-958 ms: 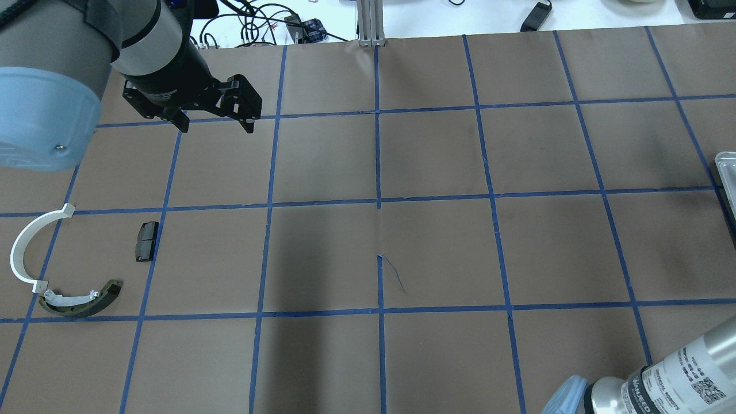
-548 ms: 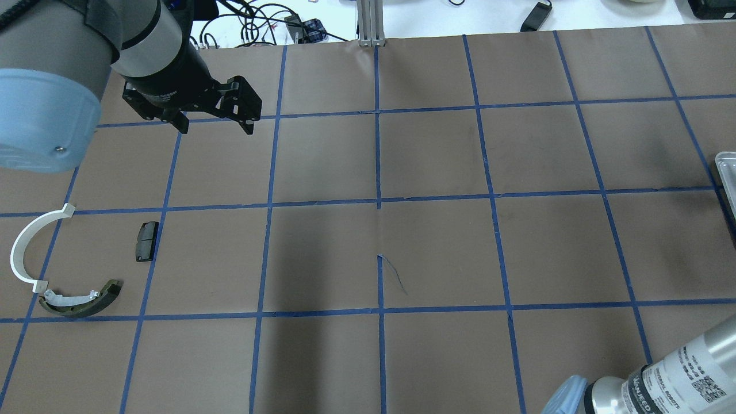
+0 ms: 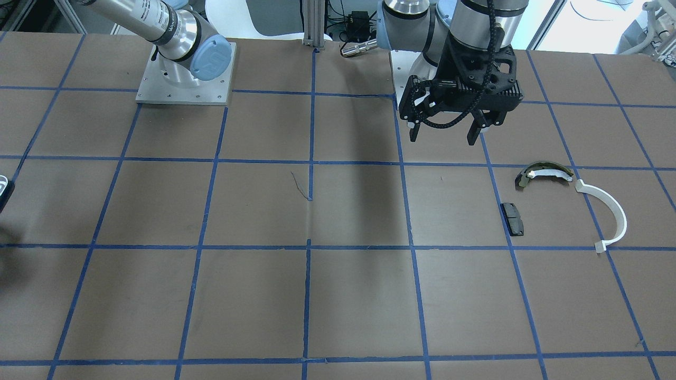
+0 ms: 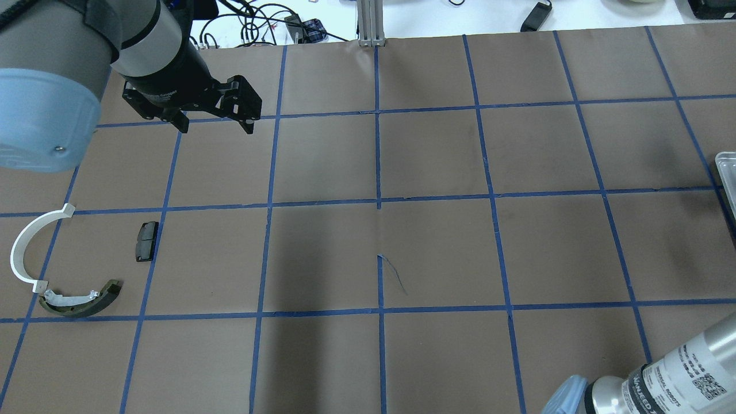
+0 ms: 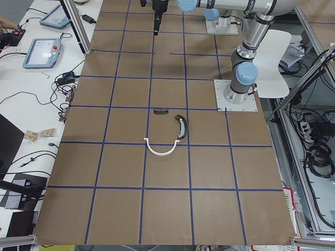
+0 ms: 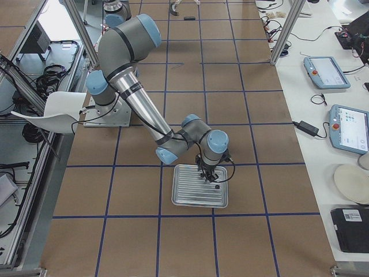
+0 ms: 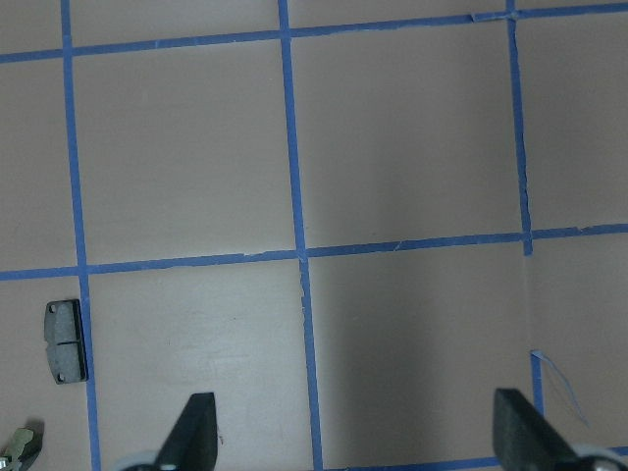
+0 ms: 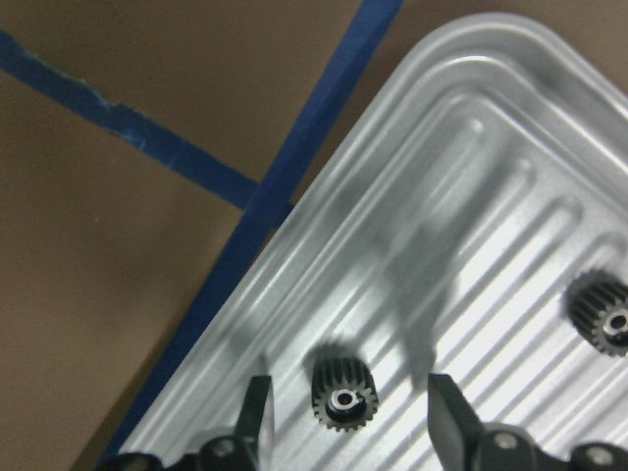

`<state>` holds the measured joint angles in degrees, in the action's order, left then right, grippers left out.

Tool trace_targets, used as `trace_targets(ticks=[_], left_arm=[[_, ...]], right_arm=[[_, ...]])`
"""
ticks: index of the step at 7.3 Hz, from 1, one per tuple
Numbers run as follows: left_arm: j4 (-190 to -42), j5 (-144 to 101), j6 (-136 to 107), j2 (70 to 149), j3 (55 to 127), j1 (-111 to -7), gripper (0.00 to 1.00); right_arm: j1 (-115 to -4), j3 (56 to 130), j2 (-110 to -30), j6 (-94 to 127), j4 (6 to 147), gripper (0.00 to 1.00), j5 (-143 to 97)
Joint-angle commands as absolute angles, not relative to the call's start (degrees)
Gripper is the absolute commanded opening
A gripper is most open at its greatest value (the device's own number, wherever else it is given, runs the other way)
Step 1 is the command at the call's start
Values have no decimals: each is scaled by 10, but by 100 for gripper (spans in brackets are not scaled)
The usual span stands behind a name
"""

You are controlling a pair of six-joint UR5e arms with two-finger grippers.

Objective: Place bearing gear from tray to pile

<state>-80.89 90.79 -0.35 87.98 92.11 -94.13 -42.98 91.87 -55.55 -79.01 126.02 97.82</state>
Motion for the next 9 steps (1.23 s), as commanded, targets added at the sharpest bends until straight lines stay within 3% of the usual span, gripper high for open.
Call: trace_targets(ticks=[1,6,9], left_arm=[[-809,908,-4,881,921,-941,100],[-809,909,-4,880,924,-941,100],[-809,909,-4,880,925,-941,100]], right_arm=[[-430,917,-558,-791,1256,0,985],[-449,925,-657,-691,1143,0,925],[-607,927,-672,-459,1108,0,897]])
